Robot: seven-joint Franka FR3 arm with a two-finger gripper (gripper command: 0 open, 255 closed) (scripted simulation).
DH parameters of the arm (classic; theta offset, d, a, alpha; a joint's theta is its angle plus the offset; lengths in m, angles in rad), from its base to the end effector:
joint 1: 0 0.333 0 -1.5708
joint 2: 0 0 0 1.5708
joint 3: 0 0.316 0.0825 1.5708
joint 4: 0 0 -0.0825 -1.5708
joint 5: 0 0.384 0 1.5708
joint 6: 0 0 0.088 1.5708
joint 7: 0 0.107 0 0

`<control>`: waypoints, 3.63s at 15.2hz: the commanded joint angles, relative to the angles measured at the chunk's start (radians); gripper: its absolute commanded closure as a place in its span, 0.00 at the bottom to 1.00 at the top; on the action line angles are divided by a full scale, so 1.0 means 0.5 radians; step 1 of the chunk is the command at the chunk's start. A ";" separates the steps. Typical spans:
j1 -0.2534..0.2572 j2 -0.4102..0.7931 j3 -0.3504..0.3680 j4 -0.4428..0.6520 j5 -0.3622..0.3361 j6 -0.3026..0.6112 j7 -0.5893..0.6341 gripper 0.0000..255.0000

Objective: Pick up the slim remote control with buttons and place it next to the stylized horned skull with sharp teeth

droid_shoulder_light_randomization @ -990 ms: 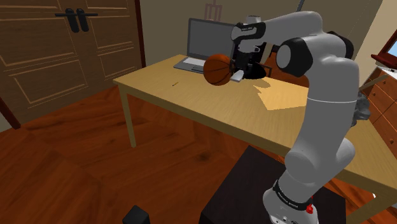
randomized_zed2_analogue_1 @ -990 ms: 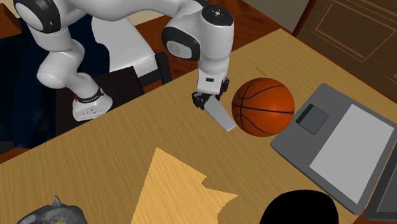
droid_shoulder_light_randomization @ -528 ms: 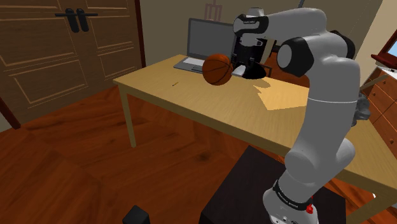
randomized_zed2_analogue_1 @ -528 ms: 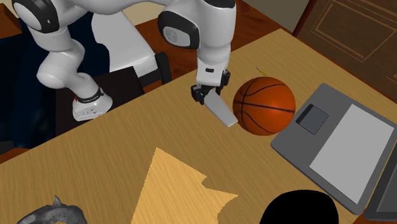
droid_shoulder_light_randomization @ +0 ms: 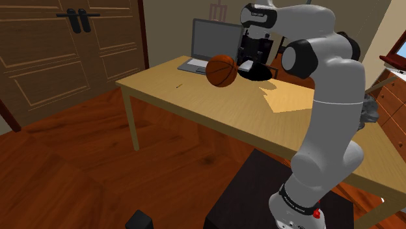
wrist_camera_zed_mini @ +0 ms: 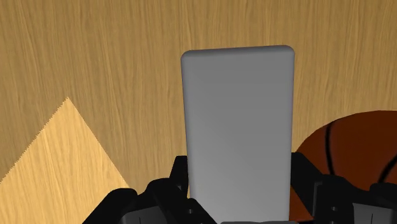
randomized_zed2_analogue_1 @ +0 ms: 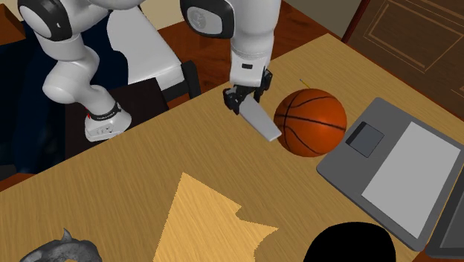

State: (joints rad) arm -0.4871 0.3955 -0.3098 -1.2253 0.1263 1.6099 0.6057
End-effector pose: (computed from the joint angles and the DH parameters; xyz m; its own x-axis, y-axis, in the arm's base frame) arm 0.5057 -0.4392 0.5572 0.1855 -0.9826 0.0004 -0.9826 -0.1855 -0.0106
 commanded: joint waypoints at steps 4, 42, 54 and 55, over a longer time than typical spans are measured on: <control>-0.026 0.054 0.000 0.218 0.015 -0.165 0.001 1.00; -0.450 -1.790 -0.485 -1.623 -0.740 -0.014 -0.844 1.00; -0.641 -1.977 -0.841 -1.582 -0.996 -0.116 -1.350 1.00; -0.642 -1.978 -0.845 -1.580 -0.998 -0.117 -1.355 1.00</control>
State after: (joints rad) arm -0.8051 -0.5926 -0.7214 -2.0183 -0.3669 1.5516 -0.0577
